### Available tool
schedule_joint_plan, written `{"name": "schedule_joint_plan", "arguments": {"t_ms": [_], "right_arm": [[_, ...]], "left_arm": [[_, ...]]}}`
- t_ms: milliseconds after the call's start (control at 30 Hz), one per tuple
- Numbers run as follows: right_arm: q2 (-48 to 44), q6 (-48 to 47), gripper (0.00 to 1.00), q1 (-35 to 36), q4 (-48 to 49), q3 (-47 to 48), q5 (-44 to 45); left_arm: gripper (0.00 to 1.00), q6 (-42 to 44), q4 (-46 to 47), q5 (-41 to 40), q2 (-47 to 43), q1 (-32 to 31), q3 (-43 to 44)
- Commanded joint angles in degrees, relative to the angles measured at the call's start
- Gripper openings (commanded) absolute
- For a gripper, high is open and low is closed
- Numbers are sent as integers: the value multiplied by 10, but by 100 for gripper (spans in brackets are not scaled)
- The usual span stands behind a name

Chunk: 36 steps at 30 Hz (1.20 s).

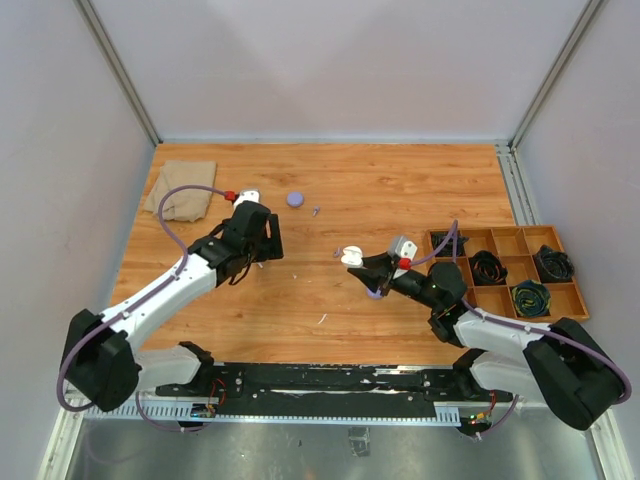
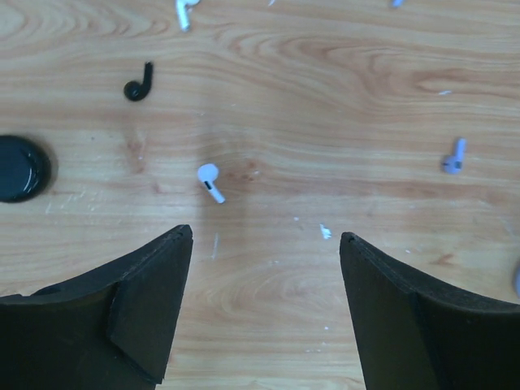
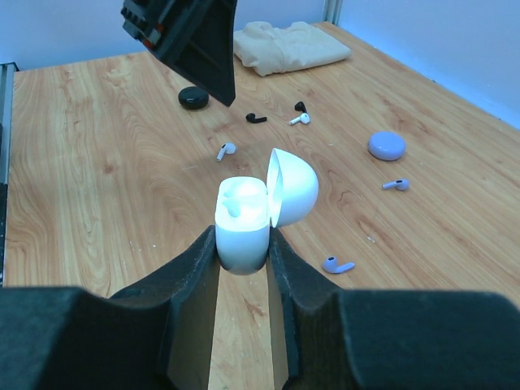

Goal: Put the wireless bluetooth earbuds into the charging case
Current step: Pick up the earbud from the center of the board.

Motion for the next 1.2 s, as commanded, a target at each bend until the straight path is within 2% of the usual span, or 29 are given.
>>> {"name": "schedule_joint_plan", "arguments": {"t_ms": [0,133,300,433,733,1167], "right_arm": [[1,-3,5,-9,67,-11,13],[-2,-12,5,-9,52,-10,18],[1,-12,5,-9,64,-14,15],[3,-13,5,-9,66,-16,15],[4,-14,4,-9,71,-16,10],[6,-14,4,-9,71,-16,11]], "left_arm": [[78,-25,5,5,39,30,-13],[75,-26,21,7,75,46,-15],[65,-23,33,14,122,75,-10],[60,-19,42,22,162,93,-2],[45,-5,57,31,231,107,17],[39,6,66,58,284,115,43]]}}
